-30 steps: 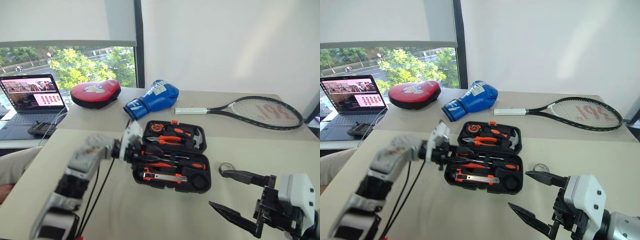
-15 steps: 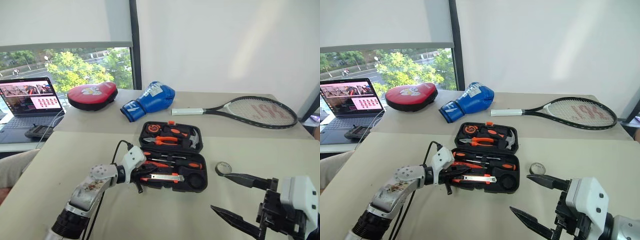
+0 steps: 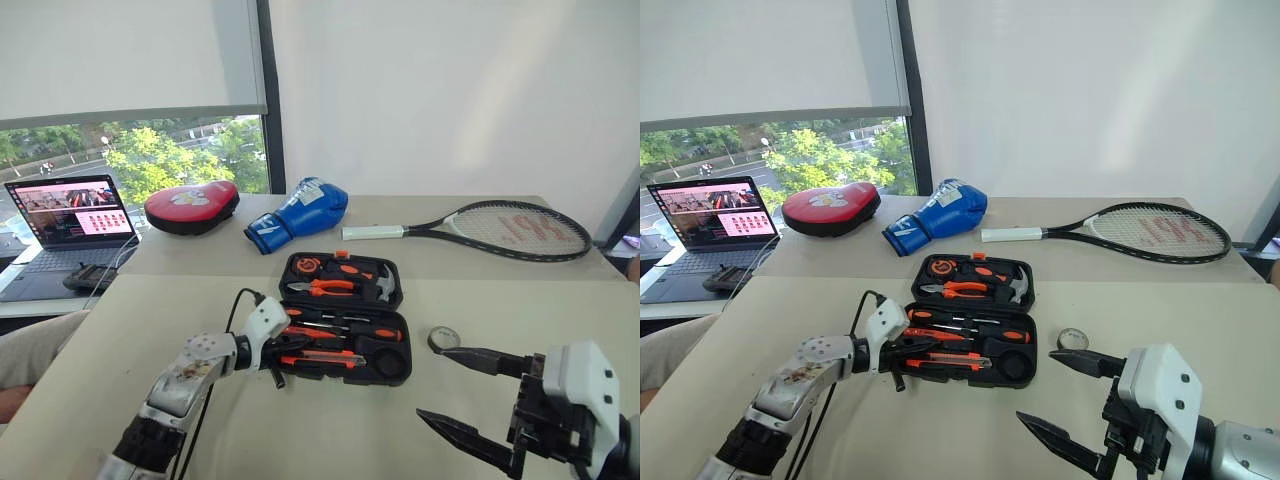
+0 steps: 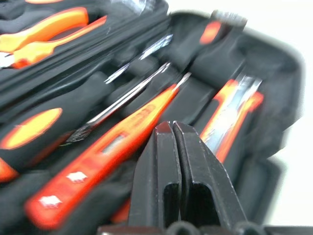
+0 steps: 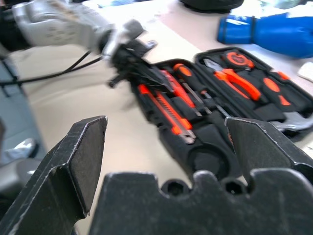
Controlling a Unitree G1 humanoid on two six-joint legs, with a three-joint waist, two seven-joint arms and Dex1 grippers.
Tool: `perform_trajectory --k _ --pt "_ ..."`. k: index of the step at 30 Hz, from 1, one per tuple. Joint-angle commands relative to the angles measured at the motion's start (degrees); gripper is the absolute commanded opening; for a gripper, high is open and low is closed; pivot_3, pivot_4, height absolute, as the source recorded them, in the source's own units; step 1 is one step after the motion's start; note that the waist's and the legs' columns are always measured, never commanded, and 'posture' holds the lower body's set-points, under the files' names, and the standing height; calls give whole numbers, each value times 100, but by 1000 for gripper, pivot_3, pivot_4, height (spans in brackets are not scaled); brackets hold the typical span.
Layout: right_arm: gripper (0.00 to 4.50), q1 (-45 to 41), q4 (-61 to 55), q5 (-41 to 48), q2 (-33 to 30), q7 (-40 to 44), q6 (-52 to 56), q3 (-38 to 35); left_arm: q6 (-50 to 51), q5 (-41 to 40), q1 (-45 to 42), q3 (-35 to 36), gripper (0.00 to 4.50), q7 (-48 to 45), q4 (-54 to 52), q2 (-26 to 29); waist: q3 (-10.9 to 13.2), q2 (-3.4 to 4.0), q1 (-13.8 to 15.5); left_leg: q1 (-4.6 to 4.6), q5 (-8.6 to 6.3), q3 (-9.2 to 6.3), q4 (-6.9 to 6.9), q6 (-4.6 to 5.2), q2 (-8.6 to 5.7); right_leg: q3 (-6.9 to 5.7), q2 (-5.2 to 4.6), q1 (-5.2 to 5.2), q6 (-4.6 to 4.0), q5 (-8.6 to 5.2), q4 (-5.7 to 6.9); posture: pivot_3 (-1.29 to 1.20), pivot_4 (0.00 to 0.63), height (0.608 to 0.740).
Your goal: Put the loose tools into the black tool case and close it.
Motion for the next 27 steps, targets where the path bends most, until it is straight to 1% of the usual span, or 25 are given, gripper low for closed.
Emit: perform_trajectory --k 1,2,3,5,7,8,10,11,12,13,15,17,19,21,22,24,27 --pt "4500 -566 354 -345 -245 -489 523 360 348 -938 -38 561 350 -781 -838 618 29 -67 3 -33 8 0 2 -13 6 -1 7 -38 -38 23 9 0 150 740" --pt "4500 -724 479 -444 -326 -528 635 462 511 -1110 -40 607 625 -875 -1013 763 35 -74 -4 -58 16 -2 3 -24 9 -6 15 -56 -47 29 9 0 150 740" --pt "4500 -848 554 -508 -367 -542 730 537 601 -1224 -41 634 763 -895 -1119 847 37 -73 -4 -73 42 -1 9 -69 11 -8 23 -70 -49 29 16 0 150 740" --pt "4500 -1314 1016 -534 -562 -612 1069 850 791 -1446 -77 685 1515 -995 -1475 1112 43 -66 7 -77 39 -1 7 -65 3 -9 22 -70 -49 28 15 0 150 740" --pt "4500 -2034 1465 -960 -1030 -687 1510 1526 1056 -1760 -131 821 2200 -1203 -1835 1491 59 -69 6 -78 36 0 9 -57 -5 -12 28 -68 -53 23 12 0 150 740" --pt "4500 -2337 1676 -1070 -1159 -688 1721 1802 1130 -1826 -131 841 2544 -1191 -2006 1600 67 -69 -9 -81 35 -1 9 -51 -14 -11 29 -66 -55 22 8 0 150 740" --pt "4500 -3054 2170 -1186 -1178 -584 2075 2426 1349 -2054 -132 902 3254 -1044 -2297 1730 74 -71 -10 -85 35 5 9 -39 -20 -13 27 -69 -56 21 -3 0 150 740" --pt "4500 -3294 2327 -1243 -1143 -511 2175 2625 1437 -2153 -131 918 3519 -970 -2390 1762 77 -72 -14 -83 35 4 8 -35 -20 -13 28 -63 -56 21 -13 0 150 740" --pt "4500 -3530 2470 -1299 -1094 -415 2273 2822 1525 -2249 -133 939 3896 -906 -2472 1794 80 -68 4 -84 30 4 9 -27 -21 -14 28 -62 -56 21 -17 0 150 740" --pt "4500 -3836 2726 -1455 -984 -313 2338 3116 1605 -2337 -117 960 4167 -856 -2622 1857 80 -68 12 -88 17 3 9 -3 -25 -13 27 -62 -53 20 -18 0 150 740" --pt "3926 -4595 3370 -1982 -677 -180 2470 3891 1701 -2425 -114 1075 4251 -730 -2791 1969 87 -79 -15 -90 28 2 9 -22 -25 -15 35 -63 -43 20 -18 0 150 740" --pt "3926 -5028 3732 -2307 -526 41 2564 4331 1769 -2536 -88 1175 4251 -601 -2880 2027 93 -74 -59 -93 33 5 11 -30 -32 -19 48 -69 -39 23 -20 0 150 740" --pt "3926 -5247 3964 -2492 -437 237 2643 4522 1742 -2558 7 1224 4251 -525 -2969 2074 98 -65 -59 -97 33 7 9 -29 -36 -21 46 -70 -32 26 -18 0 150 740" --pt "3926 -5446 4204 -2697 -305 393 2659 4715 1666 -2540 156 1284 4251 -501 -3025 2124 98 -64 -69 -100 34 6 9 -30 -34 -32 47 -72 8 48 -19 0 150 740" --pt "3449 -5523 4317 -2810 -246 489 2661 4834 1611 -2512 253 1308 4251 -506 -3058 2153 99 -63 -81 -100 34 6 9 -30 -35 -32 47 -72 9 48 -19 0 150 740" --pt "3031 -5584 4514 -3020 -146 638 2664 5012 1525 -2467 409 1320 4251 -474 -3140 2169 100 -62 -111 -100 34 7 7 -30 -36 -31 48 -72 11 47 -21 0 150 740" --pt "1995 -5634 4674 -3240 44 779 2558 5054 1487 -2471 522 1345 4251 -339 -3195 2147 100 -62 -114 -101 34 6 8 -31 -37 -34 47 -71 12 47 -22 0 150 740"
